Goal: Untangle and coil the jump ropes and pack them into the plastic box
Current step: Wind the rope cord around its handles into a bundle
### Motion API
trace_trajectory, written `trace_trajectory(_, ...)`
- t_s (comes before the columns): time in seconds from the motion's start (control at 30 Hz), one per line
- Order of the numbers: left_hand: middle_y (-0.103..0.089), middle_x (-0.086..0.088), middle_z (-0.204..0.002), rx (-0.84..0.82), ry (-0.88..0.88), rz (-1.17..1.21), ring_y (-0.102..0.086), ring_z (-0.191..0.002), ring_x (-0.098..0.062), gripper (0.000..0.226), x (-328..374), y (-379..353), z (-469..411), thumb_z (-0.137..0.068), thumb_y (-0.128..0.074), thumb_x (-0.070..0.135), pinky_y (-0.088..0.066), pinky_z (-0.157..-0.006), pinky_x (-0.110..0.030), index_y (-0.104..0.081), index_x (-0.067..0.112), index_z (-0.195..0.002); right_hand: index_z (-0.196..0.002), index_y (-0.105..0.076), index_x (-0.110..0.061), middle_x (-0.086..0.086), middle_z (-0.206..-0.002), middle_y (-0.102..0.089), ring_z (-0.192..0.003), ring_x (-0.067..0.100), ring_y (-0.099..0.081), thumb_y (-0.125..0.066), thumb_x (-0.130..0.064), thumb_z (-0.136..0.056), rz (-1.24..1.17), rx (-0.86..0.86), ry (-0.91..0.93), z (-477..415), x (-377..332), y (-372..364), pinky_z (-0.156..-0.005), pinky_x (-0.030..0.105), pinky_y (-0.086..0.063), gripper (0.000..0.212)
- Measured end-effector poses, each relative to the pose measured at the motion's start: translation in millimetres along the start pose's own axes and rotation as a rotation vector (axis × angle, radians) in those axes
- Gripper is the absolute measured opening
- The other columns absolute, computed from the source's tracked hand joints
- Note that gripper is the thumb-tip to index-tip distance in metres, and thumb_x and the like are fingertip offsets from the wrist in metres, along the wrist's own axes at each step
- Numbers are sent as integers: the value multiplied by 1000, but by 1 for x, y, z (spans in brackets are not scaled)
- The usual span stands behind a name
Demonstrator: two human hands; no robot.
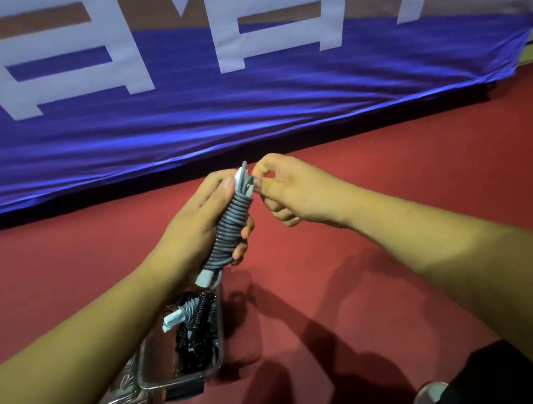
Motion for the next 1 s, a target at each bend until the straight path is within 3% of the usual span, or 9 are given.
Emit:
trace_trajectory(0.07,-47,-17,-66,0,51,92,-44,-42,-21,28,-3,-2,0,-98,-44,47,-41,-46,-26,-52,22,-107,-87,-40,-14,-2,-48,-41,-39,11,-31,-48,-17,-101,-142,-8,-36,1,4,-2,-42,21,-27,17)
trace_trajectory(0.2,-47,-11,-64,2,159,251,-44,-41,-20,37,-2,-3,0,-94,-40,53,-42,-45,-26,-50,19,-104,-82,-53,-7,7,-58,-54,-48,17,-48,-57,-3,-93,-360,54,-2,2,-1,5,-48,27,-40,13)
trace_trajectory(0.27,-46,-9,-63,-11,187,325,-43,-40,-20,38,-1,-5,-1,-94,-39,54,-42,-44,-25,-53,18,-96,-91,-57,-2,9,-66,-56,-56,18,-53,-55,-1,-92,-574,-11,30,3,-6,6,-54,27,-46,2)
trace_trajectory(0.33,-45,-8,-63,-24,201,383,-43,-40,-20,40,-1,-5,-2,-93,-39,55,-41,-43,-25,-55,18,-91,-106,-56,2,11,-76,-60,-66,20,-59,-52,-5,-93,-728,-103,45,5,-11,5,-64,28,-51,15)
trace_trajectory(0.47,-45,-5,-61,-42,247,430,-42,-39,-19,47,-2,-3,-3,-93,-37,56,-40,-43,-24,-56,14,-81,-121,-51,6,16,-86,-66,-77,25,-67,-40,-8,-100,-733,-151,71,4,-11,3,-76,31,-56,28)
trace_trajectory(0.63,-45,-4,-60,-89,343,449,-41,-38,-17,55,-8,-1,-1,-97,-34,57,-39,-43,-23,-61,15,-73,-112,-55,2,16,-86,-69,-77,24,-69,-39,-8,-101,-697,-200,36,3,-9,1,-75,30,-57,22)
trace_trajectory(0.77,-44,-4,-61,-116,373,456,-41,-39,-18,45,-11,-3,2,-96,-37,55,-40,-43,-23,-64,20,-91,-104,-61,-5,7,-77,-63,-66,15,-60,-47,-9,-98,-573,-165,8,3,-5,1,-61,25,-52,16)
trace_trajectory(0.83,-45,-4,-61,-105,362,482,-42,-40,-18,40,-12,-3,1,-96,-38,54,-40,-44,-23,-63,23,-99,-107,-62,-6,6,-86,-61,-68,13,-55,-51,-11,-96,-566,-120,2,1,-3,1,-59,25,-48,16)
trace_trajectory(1.0,-46,-2,-63,-73,319,547,-42,-41,-16,38,-10,-1,-5,-97,-37,53,-39,-44,-23,-65,28,-104,-106,-62,-6,3,-92,-66,-62,6,-58,-49,-10,-97,-762,-24,-50,-2,-2,-2,-56,17,-51,15)
Point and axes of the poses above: each hand's wrist, its own z-axis away from the middle knuckle, its own y-axis out of the back of the hand, x = y × z, the point moved 4 cm from there along -z, towards the middle knuckle
